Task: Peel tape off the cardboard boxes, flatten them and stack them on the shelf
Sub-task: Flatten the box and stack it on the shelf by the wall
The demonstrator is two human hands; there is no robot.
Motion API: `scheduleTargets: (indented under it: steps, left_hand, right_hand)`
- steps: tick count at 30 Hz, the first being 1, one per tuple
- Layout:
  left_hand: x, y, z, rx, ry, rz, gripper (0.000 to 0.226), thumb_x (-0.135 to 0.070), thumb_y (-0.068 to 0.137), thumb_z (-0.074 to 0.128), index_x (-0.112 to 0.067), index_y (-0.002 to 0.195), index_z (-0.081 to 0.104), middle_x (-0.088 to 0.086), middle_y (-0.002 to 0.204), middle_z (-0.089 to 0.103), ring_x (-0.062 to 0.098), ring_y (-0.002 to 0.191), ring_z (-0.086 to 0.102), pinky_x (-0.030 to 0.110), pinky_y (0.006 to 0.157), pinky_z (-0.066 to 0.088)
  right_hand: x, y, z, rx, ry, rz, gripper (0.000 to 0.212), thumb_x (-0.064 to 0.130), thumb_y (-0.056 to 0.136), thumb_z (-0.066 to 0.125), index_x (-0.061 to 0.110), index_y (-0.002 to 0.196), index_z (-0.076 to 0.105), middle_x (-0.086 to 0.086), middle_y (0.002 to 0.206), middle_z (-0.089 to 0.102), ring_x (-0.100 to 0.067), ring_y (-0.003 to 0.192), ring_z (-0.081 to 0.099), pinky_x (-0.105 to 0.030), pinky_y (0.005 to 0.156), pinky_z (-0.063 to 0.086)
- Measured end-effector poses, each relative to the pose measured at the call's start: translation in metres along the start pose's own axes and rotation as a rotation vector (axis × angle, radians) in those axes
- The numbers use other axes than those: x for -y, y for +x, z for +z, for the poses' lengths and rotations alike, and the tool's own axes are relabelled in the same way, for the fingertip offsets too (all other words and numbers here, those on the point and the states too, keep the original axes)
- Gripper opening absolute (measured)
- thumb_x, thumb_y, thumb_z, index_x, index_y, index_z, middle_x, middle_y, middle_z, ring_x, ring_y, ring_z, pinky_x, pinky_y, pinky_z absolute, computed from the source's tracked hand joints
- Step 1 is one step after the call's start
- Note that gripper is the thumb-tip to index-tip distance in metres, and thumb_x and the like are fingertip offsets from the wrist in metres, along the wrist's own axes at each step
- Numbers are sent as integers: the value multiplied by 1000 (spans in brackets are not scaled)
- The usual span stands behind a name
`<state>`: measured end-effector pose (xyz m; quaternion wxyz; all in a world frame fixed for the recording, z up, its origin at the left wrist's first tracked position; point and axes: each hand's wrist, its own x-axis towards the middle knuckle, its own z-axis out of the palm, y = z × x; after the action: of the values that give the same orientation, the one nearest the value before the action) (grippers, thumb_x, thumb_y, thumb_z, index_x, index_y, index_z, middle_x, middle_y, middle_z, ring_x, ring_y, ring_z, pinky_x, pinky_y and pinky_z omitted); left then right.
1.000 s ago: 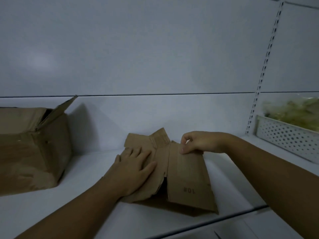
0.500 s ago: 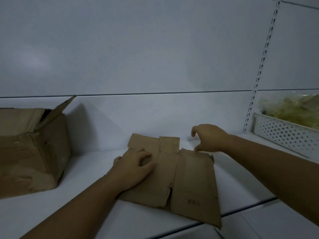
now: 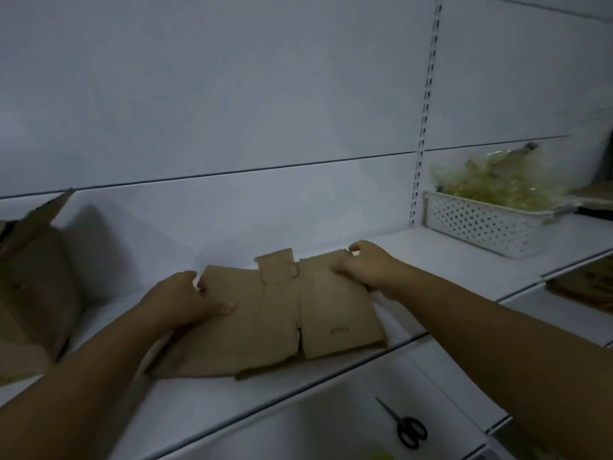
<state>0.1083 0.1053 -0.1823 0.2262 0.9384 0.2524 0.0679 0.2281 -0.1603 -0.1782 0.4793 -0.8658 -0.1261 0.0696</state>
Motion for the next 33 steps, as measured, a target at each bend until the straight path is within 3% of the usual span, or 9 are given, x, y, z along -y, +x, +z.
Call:
scheduleTargets:
  steps: [2, 4, 8, 13, 16, 20, 24, 29, 33]
  left_hand:
    - [-14, -10, 1, 71, -231, -86, 98, -42, 63, 82, -4, 140, 34, 15, 142, 43, 29, 112, 53, 38, 84, 51]
    - [-29, -17, 4, 143, -550, -119, 75, -31, 64, 83, 1, 125, 51, 19, 121, 60, 27, 90, 62, 33, 62, 52]
    - [-82, -26, 19, 215, -940, -162, 51, -36, 76, 71, -3, 113, 62, 19, 103, 68, 35, 93, 65, 43, 77, 53]
    - [-198, -66, 76, 442, -1005, -101, 40, -35, 82, 65, -1, 104, 63, 20, 95, 71, 37, 88, 66, 42, 68, 53]
    - [-273, -98, 121, 527, -1044, -22, 30, -28, 85, 63, -5, 104, 64, 20, 92, 71, 36, 86, 67, 40, 67, 53]
    - [-363, -142, 182, 661, -1103, 72, 27, -22, 90, 56, -10, 114, 62, 17, 97, 71, 33, 88, 67, 38, 69, 53]
    - [-427, -157, 225, 732, -1126, 118, 31, -23, 92, 52, -10, 120, 58, 16, 103, 70, 34, 93, 66, 40, 76, 53]
    - [-501, -133, 271, 754, -1167, 126, 30, -22, 91, 53, -5, 115, 59, 15, 91, 71, 31, 82, 67, 33, 59, 52]
    - [-561, -107, 307, 733, -1186, 134, 40, -22, 93, 51, -3, 128, 51, 18, 108, 64, 31, 87, 62, 36, 70, 51]
  right_hand:
    - [4, -13, -15, 86, 163, 58, 82, 27, 80, 69, 7, 145, 22, -10, 133, 45, -13, 86, 50, -21, 55, 44]
    - [0, -23, -36, 96, 245, 87, 88, 21, 79, 71, 8, 147, 16, -12, 141, 39, -17, 88, 48, -21, 52, 42]
    - [-31, -52, -103, 44, 441, 107, 61, 8, 79, 70, 9, 132, 40, -9, 108, 59, -23, 89, 62, -32, 63, 55]
    - [-101, -114, -214, -43, 473, 178, 22, 7, 82, 66, 13, 102, 62, -10, 95, 72, -26, 80, 71, -35, 66, 58]
    - [-147, -156, -280, -162, 479, 224, 32, 8, 82, 66, 18, 112, 58, -11, 105, 69, -31, 92, 68, -46, 82, 56]
    - [-203, -200, -357, -349, 440, 267, 43, 9, 80, 68, 21, 119, 53, -9, 106, 67, -29, 90, 67, -37, 69, 56]
    - [-242, -218, -411, -434, 362, 276, 42, 15, 79, 71, 24, 116, 54, -5, 104, 67, -26, 91, 66, -40, 75, 56]
    - [-282, -201, -457, -628, 158, 296, 16, 39, 83, 67, 31, 83, 53, 11, 79, 61, -6, 66, 63, -20, 47, 46]
    - [-308, -186, -492, -629, 50, 436, 34, 47, 85, 61, 14, 84, 70, -8, 85, 70, -22, 75, 67, -42, 71, 57]
